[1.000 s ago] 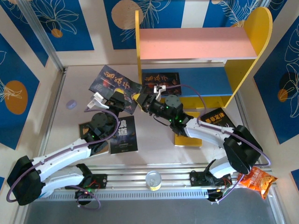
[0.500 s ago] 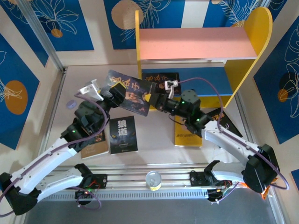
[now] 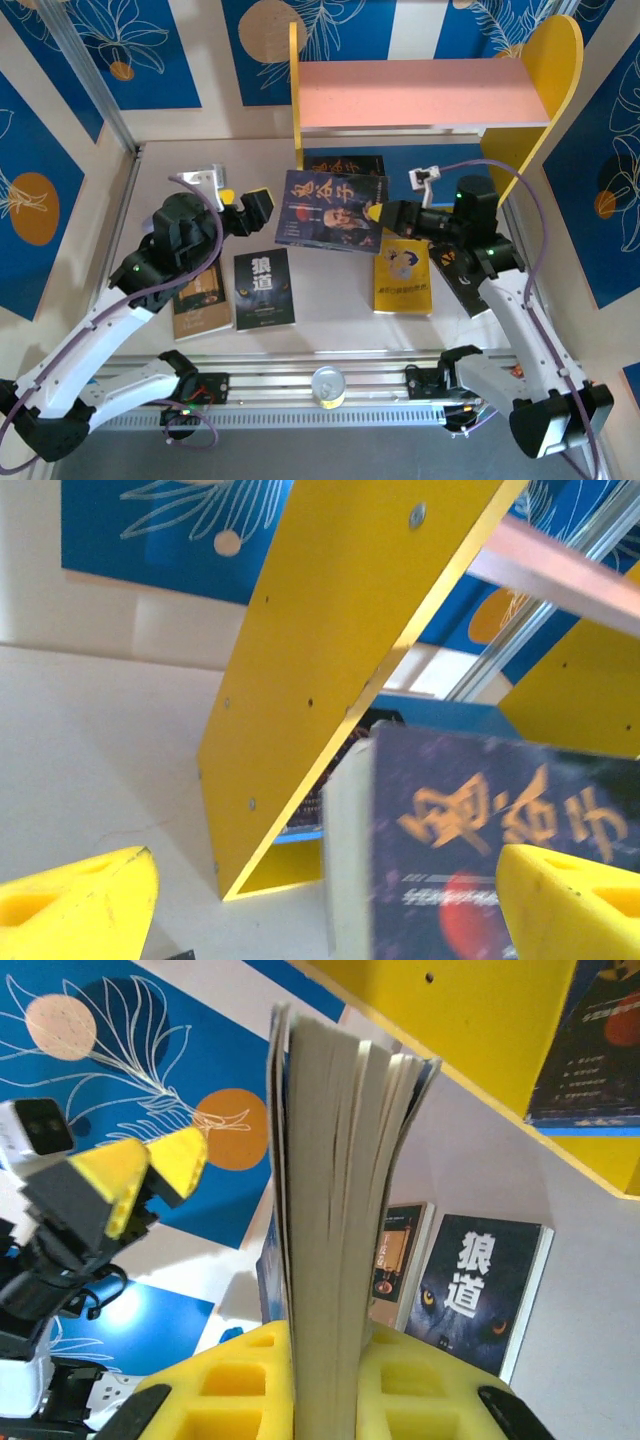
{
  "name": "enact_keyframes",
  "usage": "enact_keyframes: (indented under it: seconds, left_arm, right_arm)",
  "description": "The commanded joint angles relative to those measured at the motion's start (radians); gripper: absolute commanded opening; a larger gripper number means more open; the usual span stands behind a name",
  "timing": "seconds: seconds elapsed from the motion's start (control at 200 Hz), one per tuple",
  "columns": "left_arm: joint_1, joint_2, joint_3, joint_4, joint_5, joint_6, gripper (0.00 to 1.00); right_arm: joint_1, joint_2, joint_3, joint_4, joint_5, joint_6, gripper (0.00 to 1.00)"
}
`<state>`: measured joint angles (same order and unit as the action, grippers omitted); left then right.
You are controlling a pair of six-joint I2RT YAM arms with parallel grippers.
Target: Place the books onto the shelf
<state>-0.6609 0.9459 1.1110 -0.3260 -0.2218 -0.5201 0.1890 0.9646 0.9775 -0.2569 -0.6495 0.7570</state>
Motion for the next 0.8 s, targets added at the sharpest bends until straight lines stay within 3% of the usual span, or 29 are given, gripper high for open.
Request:
enact_keyframes:
  seconds: [0.0,0.32,0.795]
  left_arm:
    - [0.013,0.019,0.04,-0.055,0.047,0.032,0.87]
    - [0.013,0.044,0.059,-0.084,0.089,0.038,0.86]
    - [0.012,0.026,0.061,-0.095,0.1,0.039,0.86]
  right_arm:
    - [-0.093,-0.031,-0.007,-0.013,-0.183,-0.046,0.01]
    - [-0.292,0.109,-0.077,0.13,-0.403,-0.079,0.01]
    - [-0.346,0.358,0.025,0.11,-0.404,-0.203,0.01]
